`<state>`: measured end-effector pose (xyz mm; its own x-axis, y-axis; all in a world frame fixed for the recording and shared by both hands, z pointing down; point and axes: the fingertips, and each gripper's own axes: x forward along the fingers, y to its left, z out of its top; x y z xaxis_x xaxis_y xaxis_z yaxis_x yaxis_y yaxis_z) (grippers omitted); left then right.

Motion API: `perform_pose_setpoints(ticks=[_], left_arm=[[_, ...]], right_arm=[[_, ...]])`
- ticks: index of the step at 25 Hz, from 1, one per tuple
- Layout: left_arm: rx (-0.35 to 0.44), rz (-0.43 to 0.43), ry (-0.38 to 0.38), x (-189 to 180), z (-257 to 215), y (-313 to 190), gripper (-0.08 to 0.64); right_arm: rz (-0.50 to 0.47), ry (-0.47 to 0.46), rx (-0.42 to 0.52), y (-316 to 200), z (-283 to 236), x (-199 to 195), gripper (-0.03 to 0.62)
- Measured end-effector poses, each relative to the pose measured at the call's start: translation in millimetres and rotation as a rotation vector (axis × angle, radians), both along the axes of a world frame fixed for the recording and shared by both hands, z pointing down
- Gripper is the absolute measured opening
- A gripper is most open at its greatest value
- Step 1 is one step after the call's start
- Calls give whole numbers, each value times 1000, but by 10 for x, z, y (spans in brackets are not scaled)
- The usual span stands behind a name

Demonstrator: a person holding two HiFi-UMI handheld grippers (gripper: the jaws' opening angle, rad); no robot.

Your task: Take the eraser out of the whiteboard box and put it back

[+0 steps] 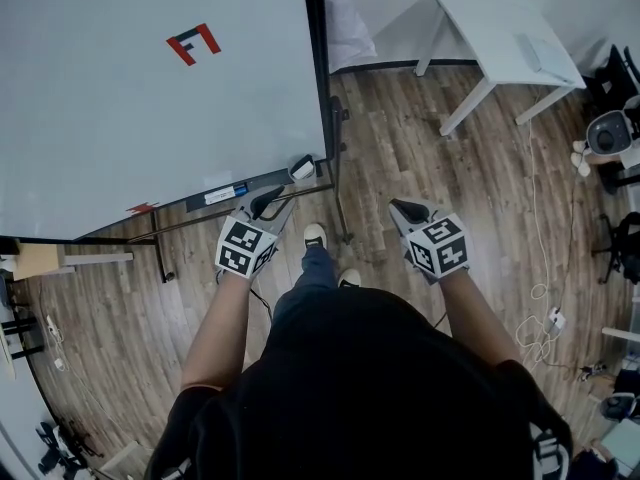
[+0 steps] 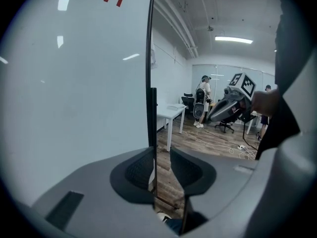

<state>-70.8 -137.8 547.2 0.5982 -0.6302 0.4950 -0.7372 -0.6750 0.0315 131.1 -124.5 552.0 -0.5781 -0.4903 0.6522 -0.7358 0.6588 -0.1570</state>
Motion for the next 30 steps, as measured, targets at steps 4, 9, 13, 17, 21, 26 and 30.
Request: perform_pose_setpoints(ticks=[4,9,13,17,21,26,30], left_arm=[[-10,16,-10,-15,68,-118,118],[-35,36,-16,-1,181,-255,133],[-57,60,-15,54,245,-354,149],[-82,82,-20,118,343,-455,163],[-105,90,-30,155,427,-547,175],[-128,98,-56,162,558,-646,204],[-137,95,-65,172,645,-703,204]], right_arm=[[-7,12,-12,-93,57,-66,-3],[-10,24,-30,-183,139,-109,-3],[-6,30,-47,-248,207,-111,-3],[4,27,-63,-315,270,-109,-3],[8,29,-78,-377,323,-105,-3],[12,30,-95,-444,400,-117,-3],[12,37,-114,-471,489,-112,-3]])
